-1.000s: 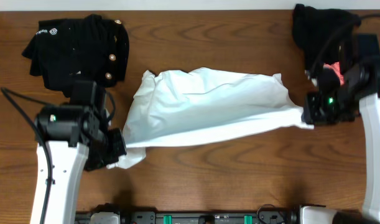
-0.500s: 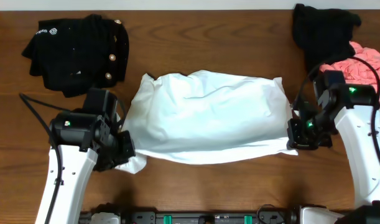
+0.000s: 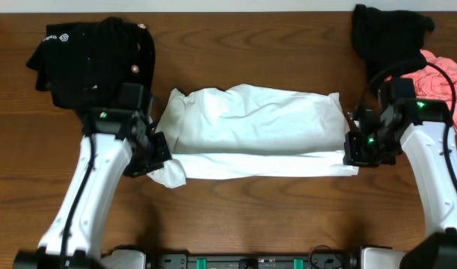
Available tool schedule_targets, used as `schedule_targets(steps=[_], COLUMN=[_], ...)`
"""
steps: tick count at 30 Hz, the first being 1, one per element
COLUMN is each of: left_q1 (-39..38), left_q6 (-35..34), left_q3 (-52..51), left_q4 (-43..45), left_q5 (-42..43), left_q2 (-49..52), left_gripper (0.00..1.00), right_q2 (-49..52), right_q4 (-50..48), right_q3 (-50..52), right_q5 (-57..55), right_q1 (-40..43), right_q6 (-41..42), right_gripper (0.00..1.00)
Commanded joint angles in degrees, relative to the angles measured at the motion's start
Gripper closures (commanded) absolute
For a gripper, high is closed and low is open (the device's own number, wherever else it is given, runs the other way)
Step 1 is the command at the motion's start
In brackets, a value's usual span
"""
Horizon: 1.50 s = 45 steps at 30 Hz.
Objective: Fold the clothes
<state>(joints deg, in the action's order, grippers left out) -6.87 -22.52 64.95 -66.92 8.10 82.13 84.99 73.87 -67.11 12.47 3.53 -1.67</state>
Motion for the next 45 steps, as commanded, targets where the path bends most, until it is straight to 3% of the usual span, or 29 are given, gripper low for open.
schedule_targets(steps=[1,11,20,21,23,24,26,28,34,41,45], left_q1=[-0.13,-0.13,-0.13,-0.13,-0.13,-0.13,-0.13,-0.13,-0.13,-0.11,-0.11], left_q6=[-0.28,-0.28,-0.26,-0.15,0.42,0.42,0.42,0.39,1.97,2.75,2.75], left_q3=[-0.02,-0.02,-0.02,-0.02,-0.02,-0.02,-0.02,-0.02,-0.02,-0.02,0.00], left_q4=[1.90,11.54,16.09,16.06,16.04,16.04,16.06,16.02,15.93,15.85,18.51], left_q5=[-1.92,-8.90,-9.22,-9.25,-9.25,-9.25,-9.25,-9.25,-9.25,-11.87,-15.74], left_q2=[4.46,9.31,9.31,9.31,9.31,9.31,9.31,9.31,9.31,9.31,9.31], left_gripper=[0.94,0.95,0.94,0.94,0.94,0.92,0.61,0.38,0.02,0.02,0.02], right_q2=[2.71,9.94,15.82,16.04,16.11,16.11,16.11,16.11,16.11,16.11,16.11], right_q4=[-1.14,-8.07,-11.76,-11.80,-12.46,-12.81,-13.29,-13.53,-13.64,-12.44,-12.44], right_q3=[0.92,1.25,1.25,1.25,1.25,1.25,1.20,1.18,-1.22,-9.42,-14.56], right_q5=[-1.77,-1.95,-1.46,-1.46,-1.49,-1.49,-1.29,-0.92,-0.07,1.73,1.73], right_q1=[1.09,5.86,5.51,5.51,5.51,5.51,5.51,5.51,5.60,5.95,5.95], right_q6=[0.79,0.31,0.35,0.35,0.35,0.35,0.37,0.39,0.72,1.03,0.72], right_gripper=[0.99,0.99,0.99,0.95,0.75,0.72,0.67,0.66,0.65,0.55,0.38])
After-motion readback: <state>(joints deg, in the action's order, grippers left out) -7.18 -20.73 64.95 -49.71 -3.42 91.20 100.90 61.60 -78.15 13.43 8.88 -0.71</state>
